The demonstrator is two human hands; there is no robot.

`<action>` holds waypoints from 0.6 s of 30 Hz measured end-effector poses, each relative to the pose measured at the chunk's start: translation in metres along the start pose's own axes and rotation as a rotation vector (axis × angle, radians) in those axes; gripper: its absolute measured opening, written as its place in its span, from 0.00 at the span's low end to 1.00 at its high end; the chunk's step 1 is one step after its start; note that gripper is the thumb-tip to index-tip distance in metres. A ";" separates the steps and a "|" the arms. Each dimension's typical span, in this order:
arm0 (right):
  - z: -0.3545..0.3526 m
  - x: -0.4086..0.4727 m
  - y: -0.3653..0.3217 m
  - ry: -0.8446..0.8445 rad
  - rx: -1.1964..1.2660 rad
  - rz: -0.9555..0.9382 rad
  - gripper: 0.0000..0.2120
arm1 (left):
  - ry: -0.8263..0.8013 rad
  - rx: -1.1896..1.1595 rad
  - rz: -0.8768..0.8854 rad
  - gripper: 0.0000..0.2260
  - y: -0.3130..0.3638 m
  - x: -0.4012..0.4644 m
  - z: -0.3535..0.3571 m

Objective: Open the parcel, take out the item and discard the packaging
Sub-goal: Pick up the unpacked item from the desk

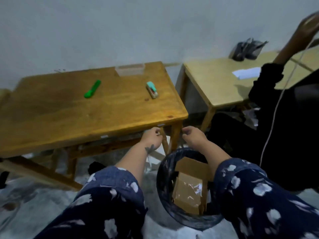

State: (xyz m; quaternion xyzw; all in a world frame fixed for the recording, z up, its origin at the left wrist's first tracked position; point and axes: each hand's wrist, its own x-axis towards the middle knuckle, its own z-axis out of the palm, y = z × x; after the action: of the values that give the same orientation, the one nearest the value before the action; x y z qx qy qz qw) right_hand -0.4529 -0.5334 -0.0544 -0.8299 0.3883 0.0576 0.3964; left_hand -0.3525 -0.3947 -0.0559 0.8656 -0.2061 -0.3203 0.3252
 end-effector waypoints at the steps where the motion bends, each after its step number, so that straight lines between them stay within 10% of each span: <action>1: 0.001 0.005 -0.016 0.007 0.000 -0.017 0.18 | 0.015 -0.002 0.008 0.18 -0.001 0.005 -0.017; 18: 0.055 0.169 -0.172 0.310 -0.050 0.036 0.22 | 0.114 0.219 0.073 0.18 -0.077 0.181 -0.195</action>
State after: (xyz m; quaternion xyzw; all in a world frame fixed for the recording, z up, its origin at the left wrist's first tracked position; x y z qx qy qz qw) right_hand -0.2058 -0.5297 -0.0541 -0.8314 0.4580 -0.0543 0.3099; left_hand -0.0781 -0.3590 -0.0722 0.9047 -0.2524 -0.2340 0.2513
